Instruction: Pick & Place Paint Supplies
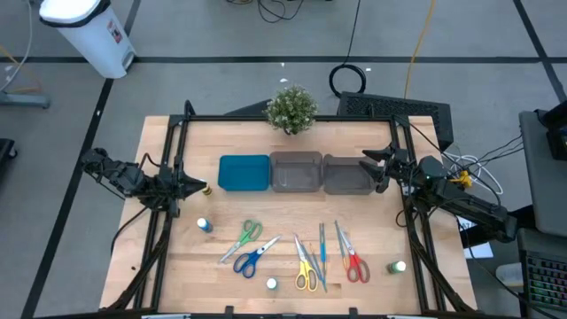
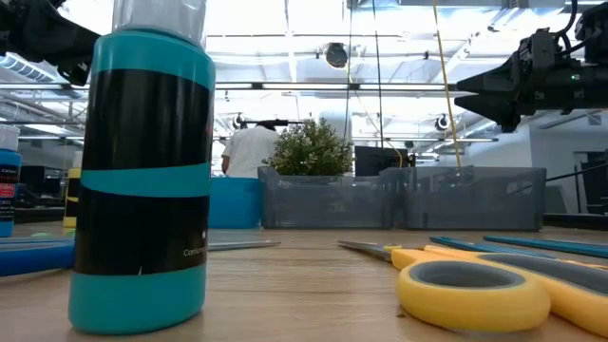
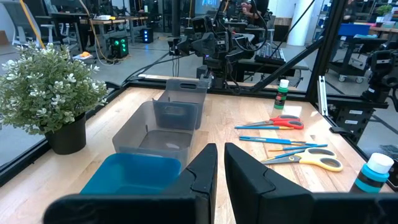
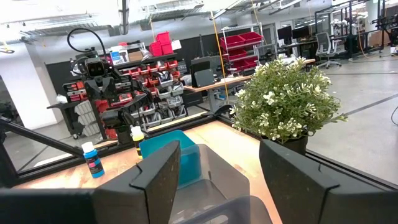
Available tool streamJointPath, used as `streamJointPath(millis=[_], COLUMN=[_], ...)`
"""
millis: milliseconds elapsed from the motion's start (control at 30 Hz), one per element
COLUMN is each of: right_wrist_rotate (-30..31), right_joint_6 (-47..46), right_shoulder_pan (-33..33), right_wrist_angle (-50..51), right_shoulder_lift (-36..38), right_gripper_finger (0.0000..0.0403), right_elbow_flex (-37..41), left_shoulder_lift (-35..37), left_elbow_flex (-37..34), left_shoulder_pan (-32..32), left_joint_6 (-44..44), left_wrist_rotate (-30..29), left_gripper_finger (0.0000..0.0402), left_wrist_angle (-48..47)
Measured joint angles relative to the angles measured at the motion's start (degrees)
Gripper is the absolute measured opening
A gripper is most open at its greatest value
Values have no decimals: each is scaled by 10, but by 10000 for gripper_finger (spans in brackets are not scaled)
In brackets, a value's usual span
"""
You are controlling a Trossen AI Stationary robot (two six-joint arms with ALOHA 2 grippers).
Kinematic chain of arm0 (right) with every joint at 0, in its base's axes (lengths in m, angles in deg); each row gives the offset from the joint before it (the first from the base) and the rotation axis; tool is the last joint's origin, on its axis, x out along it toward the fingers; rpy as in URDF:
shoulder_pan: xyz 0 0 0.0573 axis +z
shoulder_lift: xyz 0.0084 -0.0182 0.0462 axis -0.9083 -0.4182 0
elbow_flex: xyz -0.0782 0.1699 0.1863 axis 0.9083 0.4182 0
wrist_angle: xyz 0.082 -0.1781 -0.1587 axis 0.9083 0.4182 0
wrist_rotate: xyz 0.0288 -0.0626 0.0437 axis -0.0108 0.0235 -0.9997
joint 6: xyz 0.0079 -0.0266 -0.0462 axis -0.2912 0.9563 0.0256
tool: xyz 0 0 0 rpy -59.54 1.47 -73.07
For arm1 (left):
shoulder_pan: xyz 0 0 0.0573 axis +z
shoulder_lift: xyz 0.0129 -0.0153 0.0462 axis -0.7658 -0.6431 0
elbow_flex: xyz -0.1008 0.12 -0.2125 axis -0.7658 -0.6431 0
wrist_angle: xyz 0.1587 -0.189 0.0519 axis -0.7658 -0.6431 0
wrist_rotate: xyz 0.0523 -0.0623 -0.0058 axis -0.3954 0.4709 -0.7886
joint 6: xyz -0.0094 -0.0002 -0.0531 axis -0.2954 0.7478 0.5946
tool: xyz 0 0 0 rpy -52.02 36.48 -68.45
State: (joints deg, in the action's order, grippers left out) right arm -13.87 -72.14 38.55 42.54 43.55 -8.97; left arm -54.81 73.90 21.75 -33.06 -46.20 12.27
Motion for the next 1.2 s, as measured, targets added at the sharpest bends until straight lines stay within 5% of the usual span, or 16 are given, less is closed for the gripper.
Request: streamJointPath(millis=[900, 967, 1100, 1200], right_wrist_rotate=[0, 0, -27, -27], right_joint_6=[-7, -47, -268, -317], right_shoulder_pan=[0, 0, 0, 0], right_wrist_angle=[-4, -27, -80, -101], right_shoulder_lift=[0, 0, 0, 0], right_gripper_finger=[211, 212, 211, 212], right_elbow_flex=[0, 0, 0, 0], left_shoulder_lift=[0, 0, 0, 0], left_elbow_flex=[0, 0, 0, 0], left_shoulder_pan=[0, 0, 0, 0], left_joint_6=[0, 0, 0, 0], left_wrist_rotate=[0, 0, 0, 0], left_gripper_finger=[37, 37, 37, 37], left_wrist_angle=[0, 0, 0, 0])
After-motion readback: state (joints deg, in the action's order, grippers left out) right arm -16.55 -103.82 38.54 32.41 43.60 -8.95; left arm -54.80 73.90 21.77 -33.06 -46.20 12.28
